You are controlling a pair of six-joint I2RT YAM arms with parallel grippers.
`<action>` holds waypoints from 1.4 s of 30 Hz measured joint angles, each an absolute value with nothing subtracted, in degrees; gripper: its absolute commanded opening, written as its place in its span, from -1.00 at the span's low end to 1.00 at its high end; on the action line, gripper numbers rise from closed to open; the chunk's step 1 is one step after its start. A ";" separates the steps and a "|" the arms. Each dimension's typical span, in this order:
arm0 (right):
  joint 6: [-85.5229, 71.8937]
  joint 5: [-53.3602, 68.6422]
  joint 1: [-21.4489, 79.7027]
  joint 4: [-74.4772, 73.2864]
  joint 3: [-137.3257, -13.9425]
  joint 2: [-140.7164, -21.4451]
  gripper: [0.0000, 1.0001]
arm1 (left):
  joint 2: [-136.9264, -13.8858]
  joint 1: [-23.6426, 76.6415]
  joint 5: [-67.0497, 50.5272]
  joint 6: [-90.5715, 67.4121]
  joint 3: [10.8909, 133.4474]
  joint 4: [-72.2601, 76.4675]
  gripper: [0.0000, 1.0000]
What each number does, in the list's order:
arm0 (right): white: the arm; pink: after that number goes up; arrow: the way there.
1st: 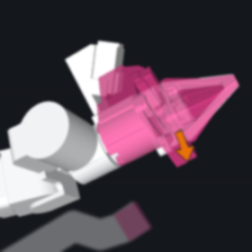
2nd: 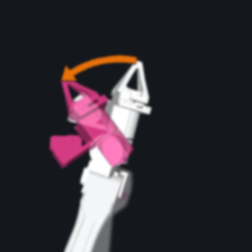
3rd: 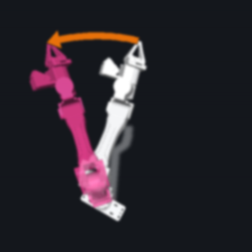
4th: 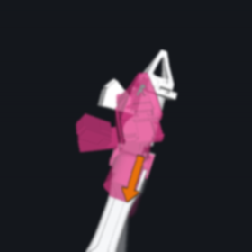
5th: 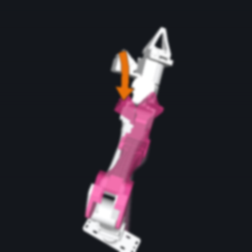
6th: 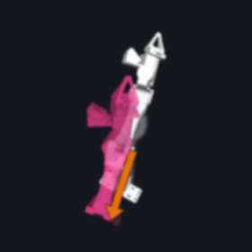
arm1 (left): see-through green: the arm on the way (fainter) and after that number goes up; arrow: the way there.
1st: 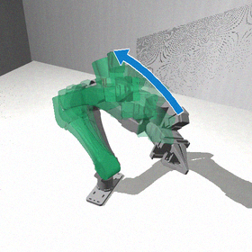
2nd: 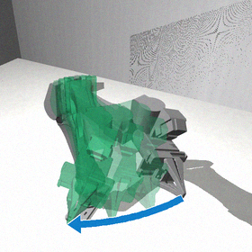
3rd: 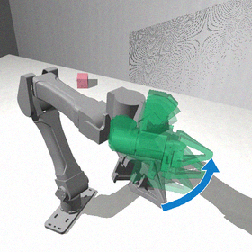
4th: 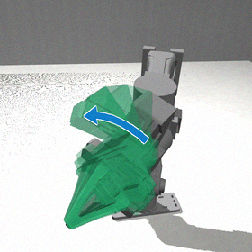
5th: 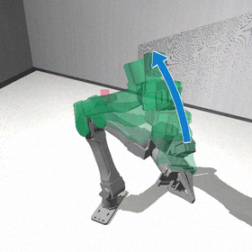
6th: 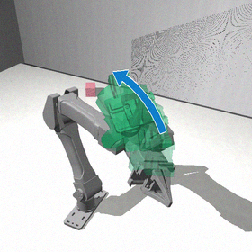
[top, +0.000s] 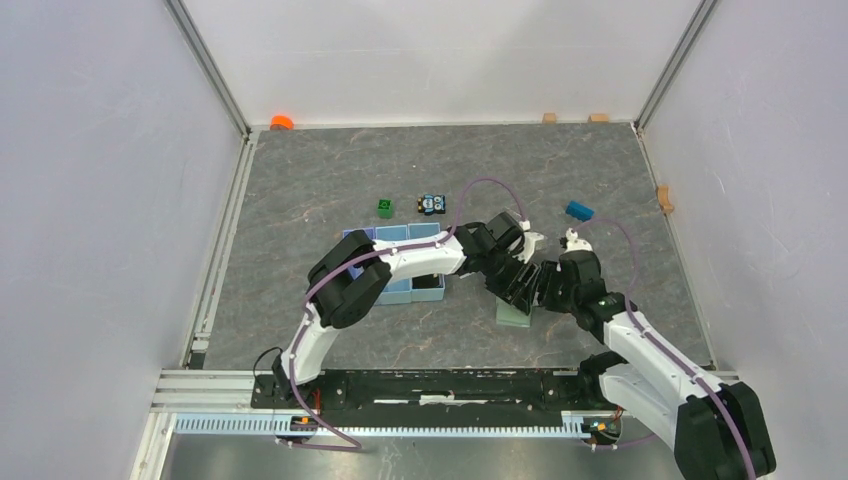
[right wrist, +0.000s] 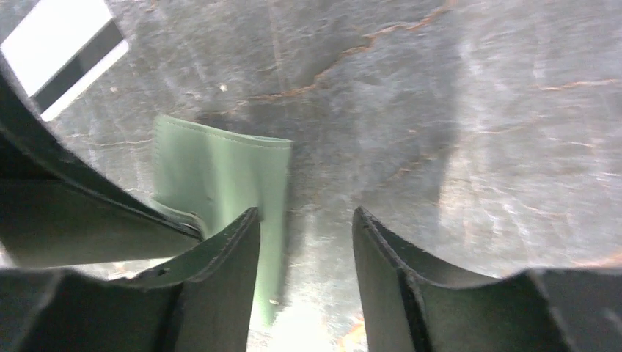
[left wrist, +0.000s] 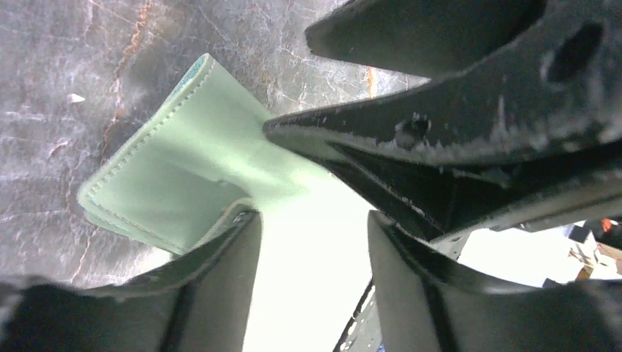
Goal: Put the credit cards into the card holder
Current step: Close the card holder at the center of the board, then reset both arms
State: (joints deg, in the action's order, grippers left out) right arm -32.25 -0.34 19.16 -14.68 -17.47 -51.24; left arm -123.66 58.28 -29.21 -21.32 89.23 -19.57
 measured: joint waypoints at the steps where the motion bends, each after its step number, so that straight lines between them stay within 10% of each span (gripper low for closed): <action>1: -32.05 -0.84 19.14 -15.57 -18.04 -51.27 0.29 | -123.20 58.35 -28.53 -20.73 89.36 -19.99 0.57; 5: -27.66 -5.41 18.94 -23.38 -23.18 -51.31 0.64 | -120.64 58.24 -23.64 -18.63 89.56 -22.55 0.99; 12: -21.41 -7.27 16.58 -26.50 -31.44 -51.13 0.95 | -108.99 53.91 -17.50 -18.22 86.11 -20.84 1.00; 29: -9.06 -7.60 8.49 -26.17 -35.79 -41.06 0.96 | -68.55 19.77 1.02 -22.72 60.58 -24.99 1.00; 42: -6.09 -10.52 8.49 -18.04 -30.22 -25.10 0.96 | -36.51 18.44 18.46 -19.77 47.62 -30.98 1.00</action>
